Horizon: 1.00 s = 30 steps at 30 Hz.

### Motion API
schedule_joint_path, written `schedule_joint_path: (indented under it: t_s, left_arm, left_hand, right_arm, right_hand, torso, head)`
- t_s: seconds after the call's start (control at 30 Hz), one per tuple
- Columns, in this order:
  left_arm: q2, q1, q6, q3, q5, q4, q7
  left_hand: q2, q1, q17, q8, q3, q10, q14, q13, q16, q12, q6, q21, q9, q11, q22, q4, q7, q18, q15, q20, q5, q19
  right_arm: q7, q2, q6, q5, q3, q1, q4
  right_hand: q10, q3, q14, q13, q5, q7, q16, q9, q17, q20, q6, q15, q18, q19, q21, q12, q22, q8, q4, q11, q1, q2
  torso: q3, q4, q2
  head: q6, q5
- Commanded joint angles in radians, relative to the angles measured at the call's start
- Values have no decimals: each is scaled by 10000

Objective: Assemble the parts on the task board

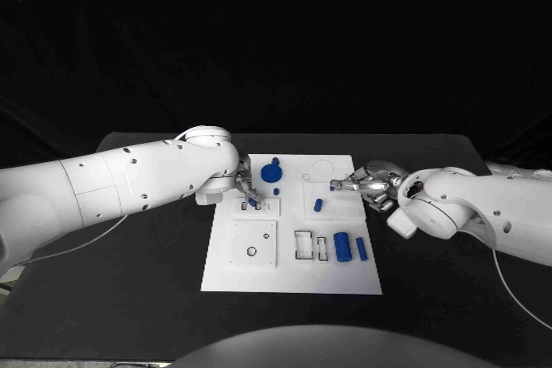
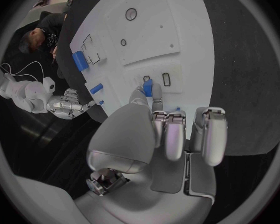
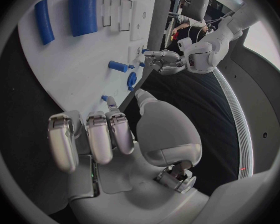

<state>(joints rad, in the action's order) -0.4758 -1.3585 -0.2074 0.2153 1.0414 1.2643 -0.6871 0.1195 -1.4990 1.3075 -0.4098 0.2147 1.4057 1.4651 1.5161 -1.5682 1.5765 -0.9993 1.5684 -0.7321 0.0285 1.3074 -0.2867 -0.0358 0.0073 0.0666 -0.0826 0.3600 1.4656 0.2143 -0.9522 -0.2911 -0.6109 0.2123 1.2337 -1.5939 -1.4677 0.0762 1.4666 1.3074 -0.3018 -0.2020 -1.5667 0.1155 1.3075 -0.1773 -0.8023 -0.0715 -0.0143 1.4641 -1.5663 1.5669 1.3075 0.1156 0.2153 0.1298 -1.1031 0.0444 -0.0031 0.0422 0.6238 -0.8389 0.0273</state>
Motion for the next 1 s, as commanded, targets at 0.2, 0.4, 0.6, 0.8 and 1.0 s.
schedule_joint_path:
  t_s: [0.2, 0.4, 0.6, 0.8, 1.0]
  left_arm:
    - [87, 38, 123, -2, 59, -35, 157]
    - [122, 52, 113, -2, 64, -54, 186]
    - [143, 71, 144, -1, 65, -70, 222]
    - [144, 80, 150, -1, 21, -70, 249]
    - [146, 83, 104, 0, -17, -93, 254]
  left_hand:
    - [384, -618, 2633, 65, -126, 1651, 1057, 547, -26, -57, -244, 24, -19, -621, 2634, 9, 143, -73, 58, -44, 37, 1052]
    - [372, -671, 2633, 95, -191, 1651, 1057, 547, -26, -57, -251, 24, -24, -621, 2634, 17, 141, -73, 64, -57, 41, 1052]
    - [370, -674, 2633, 99, -199, 1651, 1057, 547, -26, -57, -252, 24, -25, -621, 2634, 15, 140, -73, 64, -59, 40, 1052]
    - [370, -671, 2633, 105, -209, 1651, 1057, 547, -26, -57, -255, 24, -26, -619, 2634, 5, 135, -73, 65, -62, 35, 1052]
    - [355, -657, 2633, 122, -228, 1651, 1057, 547, -26, -57, -264, 24, -32, -611, 2634, -14, 127, -73, 66, -70, -6, 1052]
  right_arm:
    - [-49, 7, 114, -82, 2, -8, -6]
    - [-48, 7, 116, -83, 2, -8, -9]
    - [-45, 3, 126, -83, 2, -9, -3]
    - [-44, 4, 133, -83, 2, -10, -6]
    - [-44, 6, 136, -83, 2, -11, -4]
  right_hand:
    - [-1031, -35, 1042, 2634, -39, -35, -41, 16, 2633, -61, 39, -79, 143, 1067, -45, 39, 2633, 68, 8, 66, 25, 23]
    - [-1031, -35, 1042, 2634, -39, -35, -41, 16, 2633, -61, 39, -79, 143, 1067, -45, 39, 2633, 68, 8, 66, 25, 23]
    - [-1031, -35, 1042, 2634, -39, -35, -41, 16, 2633, -61, 39, -79, 143, 1067, -45, 39, 2633, 68, 8, 66, 25, 23]
    - [-1031, -35, 1042, 2634, -39, -35, -41, 16, 2633, -61, 39, -79, 143, 1067, -45, 39, 2633, 68, 8, 66, 25, 23]
    - [-1031, -35, 1042, 2634, -39, -35, -41, 16, 2633, -61, 39, -79, 143, 1067, -45, 39, 2633, 68, 8, 66, 25, 23]
  torso:
    - [0, 1, 1]
    - [-1, 1, -1]
    - [3, 12, -4]
    - [2, 5, 0]
    - [-3, -3, -2]
  head:
    - [-18, 8]
    - [-27, 8]
    - [-47, 17]
    - [-47, 5]
    - [-51, -2]
